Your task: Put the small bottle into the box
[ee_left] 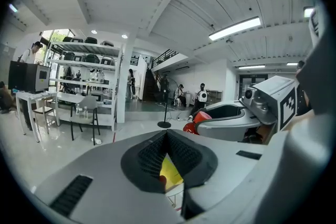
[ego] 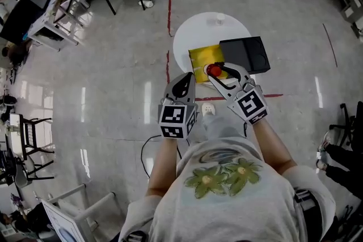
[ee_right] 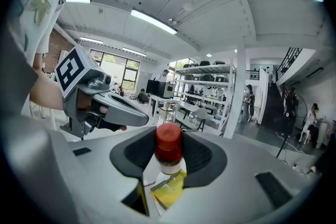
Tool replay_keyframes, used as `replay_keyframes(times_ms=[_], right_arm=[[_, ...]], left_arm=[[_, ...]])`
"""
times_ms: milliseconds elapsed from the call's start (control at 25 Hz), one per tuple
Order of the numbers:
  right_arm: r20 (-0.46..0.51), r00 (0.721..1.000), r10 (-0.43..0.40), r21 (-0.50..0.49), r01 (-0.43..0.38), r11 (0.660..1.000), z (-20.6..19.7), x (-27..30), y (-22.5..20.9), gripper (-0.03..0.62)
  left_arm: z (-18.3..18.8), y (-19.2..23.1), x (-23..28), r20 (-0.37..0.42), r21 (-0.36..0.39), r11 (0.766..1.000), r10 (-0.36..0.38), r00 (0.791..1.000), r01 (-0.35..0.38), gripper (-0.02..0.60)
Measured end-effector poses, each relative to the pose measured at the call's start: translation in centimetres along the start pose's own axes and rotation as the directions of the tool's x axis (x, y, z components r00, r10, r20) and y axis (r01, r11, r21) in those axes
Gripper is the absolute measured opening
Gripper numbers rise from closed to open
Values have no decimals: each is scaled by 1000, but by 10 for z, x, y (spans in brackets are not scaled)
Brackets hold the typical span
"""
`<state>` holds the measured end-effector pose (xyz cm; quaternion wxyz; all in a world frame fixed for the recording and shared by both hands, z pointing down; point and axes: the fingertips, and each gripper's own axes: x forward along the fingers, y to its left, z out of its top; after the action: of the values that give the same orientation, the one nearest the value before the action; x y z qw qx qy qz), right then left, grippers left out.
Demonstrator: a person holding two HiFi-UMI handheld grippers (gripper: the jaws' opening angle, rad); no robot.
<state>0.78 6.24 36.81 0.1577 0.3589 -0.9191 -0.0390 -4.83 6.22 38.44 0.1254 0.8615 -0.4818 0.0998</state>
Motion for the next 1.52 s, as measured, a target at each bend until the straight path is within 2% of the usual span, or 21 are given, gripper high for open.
replay_keyframes(times_ms=[400, 800, 1520], right_arm=[[1, 1000, 23, 16, -23, 1000, 0, 50, -47, 152], [-24, 999, 34, 25, -33, 999, -9, 82, -79, 152], [-104, 988, 113, 49, -109, 993, -54, 122, -96, 152]], left_arm=[[12, 41, 50, -22, -16, 1000, 24, 999, -25, 2], [11, 61, 87, -50, -39, 999, 27, 998, -29, 2], [2, 90, 127, -87, -62, 996, 57, 995, -63, 2]])
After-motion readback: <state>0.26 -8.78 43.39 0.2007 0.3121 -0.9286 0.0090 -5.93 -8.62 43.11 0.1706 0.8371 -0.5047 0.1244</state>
